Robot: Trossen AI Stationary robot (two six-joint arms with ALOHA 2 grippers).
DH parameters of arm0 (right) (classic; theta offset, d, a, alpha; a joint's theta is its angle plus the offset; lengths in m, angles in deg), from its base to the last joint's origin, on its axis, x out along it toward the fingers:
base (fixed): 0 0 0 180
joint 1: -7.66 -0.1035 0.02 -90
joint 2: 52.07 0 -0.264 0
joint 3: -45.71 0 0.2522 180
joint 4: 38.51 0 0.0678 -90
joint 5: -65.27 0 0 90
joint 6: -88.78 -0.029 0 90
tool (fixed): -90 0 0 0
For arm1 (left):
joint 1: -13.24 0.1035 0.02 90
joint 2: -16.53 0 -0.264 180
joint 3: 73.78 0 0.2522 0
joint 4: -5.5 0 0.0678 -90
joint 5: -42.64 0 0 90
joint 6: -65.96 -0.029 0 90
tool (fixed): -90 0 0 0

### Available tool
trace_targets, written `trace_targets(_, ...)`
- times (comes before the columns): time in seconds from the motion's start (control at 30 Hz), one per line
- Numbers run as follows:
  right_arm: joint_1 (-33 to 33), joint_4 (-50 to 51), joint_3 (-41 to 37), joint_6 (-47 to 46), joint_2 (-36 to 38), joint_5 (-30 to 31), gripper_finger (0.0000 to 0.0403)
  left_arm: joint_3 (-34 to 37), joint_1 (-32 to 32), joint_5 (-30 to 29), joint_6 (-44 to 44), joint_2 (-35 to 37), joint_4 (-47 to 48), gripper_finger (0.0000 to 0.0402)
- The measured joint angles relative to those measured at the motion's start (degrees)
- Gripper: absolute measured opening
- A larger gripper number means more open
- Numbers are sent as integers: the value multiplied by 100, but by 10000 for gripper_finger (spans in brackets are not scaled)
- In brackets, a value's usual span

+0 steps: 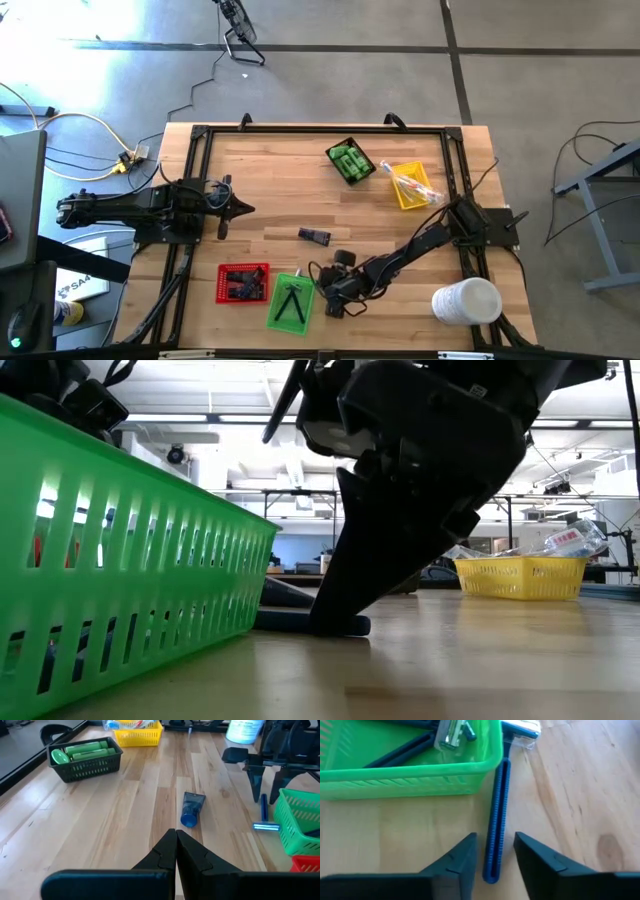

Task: Pick & Place Travel size toiletries
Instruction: Put the razor into the green bin

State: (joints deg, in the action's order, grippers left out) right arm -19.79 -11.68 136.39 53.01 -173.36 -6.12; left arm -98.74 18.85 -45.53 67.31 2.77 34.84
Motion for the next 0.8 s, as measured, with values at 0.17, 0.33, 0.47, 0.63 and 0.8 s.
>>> trace_targets(0.17, 6, 11, -6, -52, 2, 37, 73, 0, 0, 0, 2, 1, -2, 3)
trace_targets(0.33, 7, 17, -7, -65, 9, 44, 28, 0, 0, 10, 1, 0, -63, 3)
trace_targets(0.47, 7, 12, -8, -66, 11, 44, 23, 0, 0, 22, 0, 2, -413, 3)
trace_targets(0.63, 7, 31, -13, -192, 31, 91, 24, 0, 0, 17, -39, 0, -848, 3)
trace_targets(0.8, 57, 81, -22, -348, 42, 332, 23, 0, 0, 15, -131, 4, -1025, 3)
